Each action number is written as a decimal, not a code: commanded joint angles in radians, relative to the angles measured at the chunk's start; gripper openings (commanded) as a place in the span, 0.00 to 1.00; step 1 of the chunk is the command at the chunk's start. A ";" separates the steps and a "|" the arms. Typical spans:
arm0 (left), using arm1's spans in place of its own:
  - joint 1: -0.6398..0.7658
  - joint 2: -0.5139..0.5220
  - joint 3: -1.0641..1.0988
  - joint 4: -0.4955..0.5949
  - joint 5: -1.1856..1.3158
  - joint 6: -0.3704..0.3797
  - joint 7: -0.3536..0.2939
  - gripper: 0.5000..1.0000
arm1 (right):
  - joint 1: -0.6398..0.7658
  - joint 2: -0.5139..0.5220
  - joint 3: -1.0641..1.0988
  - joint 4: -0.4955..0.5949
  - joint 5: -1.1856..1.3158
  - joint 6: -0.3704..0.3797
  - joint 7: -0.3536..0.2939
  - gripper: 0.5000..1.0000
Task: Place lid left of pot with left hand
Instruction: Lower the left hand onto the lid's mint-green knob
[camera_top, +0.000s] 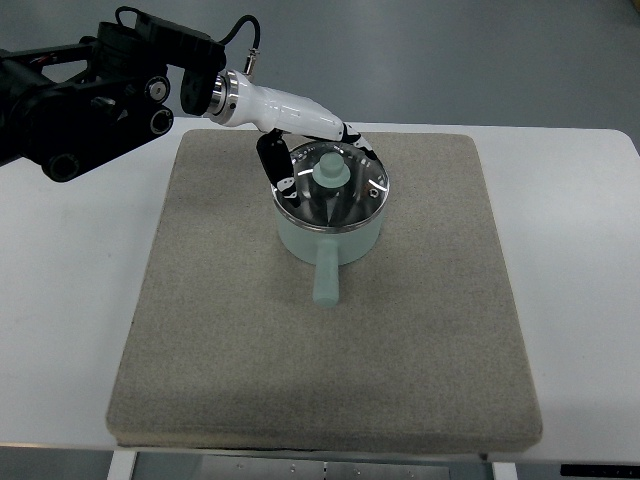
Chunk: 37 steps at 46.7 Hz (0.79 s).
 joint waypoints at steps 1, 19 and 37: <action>-0.016 -0.015 0.002 0.022 -0.001 0.000 0.001 0.99 | 0.000 0.000 0.000 0.000 0.000 0.000 -0.001 0.84; -0.028 -0.029 0.002 0.045 0.084 0.011 -0.001 0.96 | 0.000 0.000 0.000 0.000 0.000 0.000 -0.001 0.84; -0.026 -0.075 0.002 0.080 0.155 0.011 0.001 0.69 | 0.000 0.000 0.000 0.000 0.000 0.000 0.001 0.84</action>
